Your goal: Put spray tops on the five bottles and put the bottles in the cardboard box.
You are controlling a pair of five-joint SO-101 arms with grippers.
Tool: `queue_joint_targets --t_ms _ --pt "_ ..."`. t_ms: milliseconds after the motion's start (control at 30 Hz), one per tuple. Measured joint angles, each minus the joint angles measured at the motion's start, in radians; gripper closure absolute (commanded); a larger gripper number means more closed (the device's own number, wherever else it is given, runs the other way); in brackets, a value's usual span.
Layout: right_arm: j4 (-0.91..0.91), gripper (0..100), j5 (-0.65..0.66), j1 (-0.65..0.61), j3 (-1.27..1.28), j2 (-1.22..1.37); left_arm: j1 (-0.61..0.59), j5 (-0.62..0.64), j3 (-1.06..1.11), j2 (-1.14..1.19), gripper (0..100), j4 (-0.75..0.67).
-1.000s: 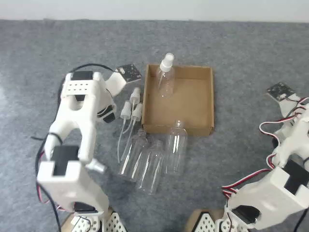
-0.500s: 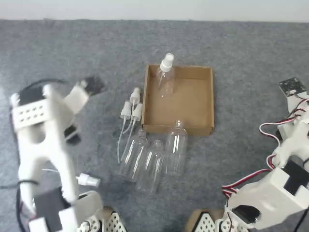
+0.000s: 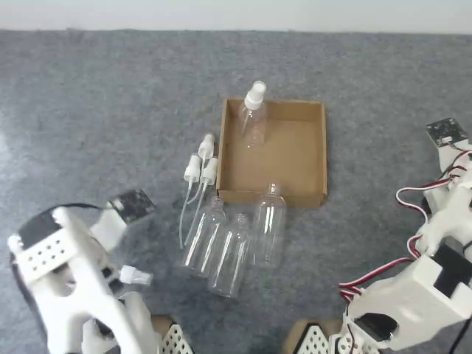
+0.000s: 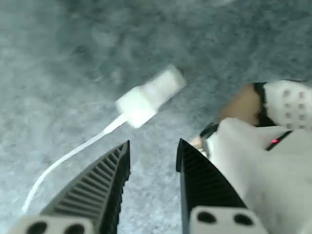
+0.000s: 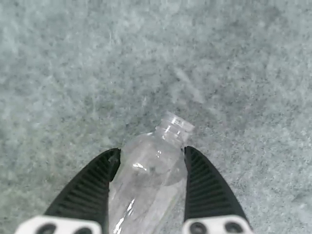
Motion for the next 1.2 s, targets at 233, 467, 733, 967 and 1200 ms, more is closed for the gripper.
queue_joint_targets --t_ms 233,467,733,967,1200 --pt "0.000 99.2 0.000 0.000 0.000 0.002 0.101 0.066 0.143 -0.008 86 -0.137" --pt "0.000 99.2 0.000 0.000 0.000 0.002 0.114 0.178 0.152 -0.017 85 -0.322" --pt "0.000 99.2 0.000 0.000 0.000 0.002 0.186 0.365 0.104 -0.017 85 -0.497" --pt "0.000 99.2 0.000 0.000 0.000 0.002 0.331 0.514 -0.120 -0.017 80 -0.368" --pt "0.000 99.2 0.000 0.000 0.000 0.002 0.302 0.195 -0.195 -0.017 78 -0.166"
